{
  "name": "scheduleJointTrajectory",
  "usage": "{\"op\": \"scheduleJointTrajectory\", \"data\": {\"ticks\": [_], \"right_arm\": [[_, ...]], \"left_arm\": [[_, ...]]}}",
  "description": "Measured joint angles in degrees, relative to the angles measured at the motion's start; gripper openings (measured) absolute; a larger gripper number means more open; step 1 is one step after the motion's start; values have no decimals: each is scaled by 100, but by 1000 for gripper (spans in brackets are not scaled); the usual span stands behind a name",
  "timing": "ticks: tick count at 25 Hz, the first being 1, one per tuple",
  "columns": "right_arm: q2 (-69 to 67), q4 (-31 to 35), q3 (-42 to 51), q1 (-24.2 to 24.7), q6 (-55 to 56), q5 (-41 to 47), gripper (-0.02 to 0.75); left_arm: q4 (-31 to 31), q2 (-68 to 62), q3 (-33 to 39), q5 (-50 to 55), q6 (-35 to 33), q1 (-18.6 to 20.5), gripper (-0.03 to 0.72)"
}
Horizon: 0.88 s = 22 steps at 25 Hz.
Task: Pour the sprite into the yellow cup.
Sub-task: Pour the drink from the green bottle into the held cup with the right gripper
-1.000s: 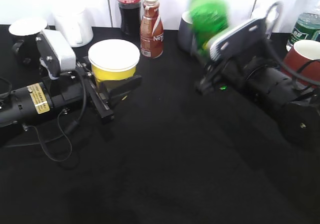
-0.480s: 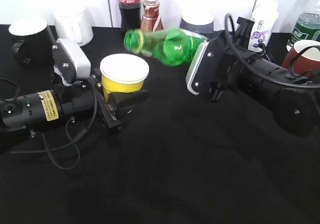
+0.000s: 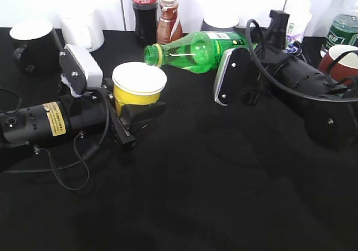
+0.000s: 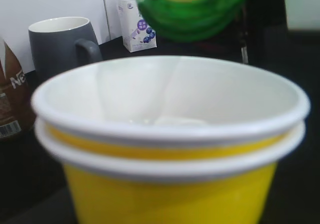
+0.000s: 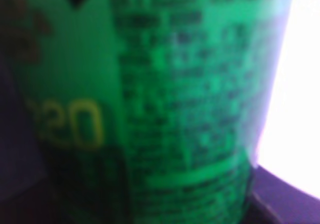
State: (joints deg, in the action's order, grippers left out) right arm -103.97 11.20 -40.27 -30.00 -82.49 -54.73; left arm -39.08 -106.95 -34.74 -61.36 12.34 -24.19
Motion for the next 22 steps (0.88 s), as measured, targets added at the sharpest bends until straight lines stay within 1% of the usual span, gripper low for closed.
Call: {"op": "scheduleJointTrajectory", "data": {"ticks": [11,16,22], "right_arm": [[0,92,-5,0,-936,-731,415],[0,131,-5,0,-1287,-867,415],[0,131,-5,0,-1338,-987,415]], "left_arm": [[1,0,0,-87,0,0,396],[1,0,0,-179,0,0,396],[1,0,0,-258,0,0,396]]}}
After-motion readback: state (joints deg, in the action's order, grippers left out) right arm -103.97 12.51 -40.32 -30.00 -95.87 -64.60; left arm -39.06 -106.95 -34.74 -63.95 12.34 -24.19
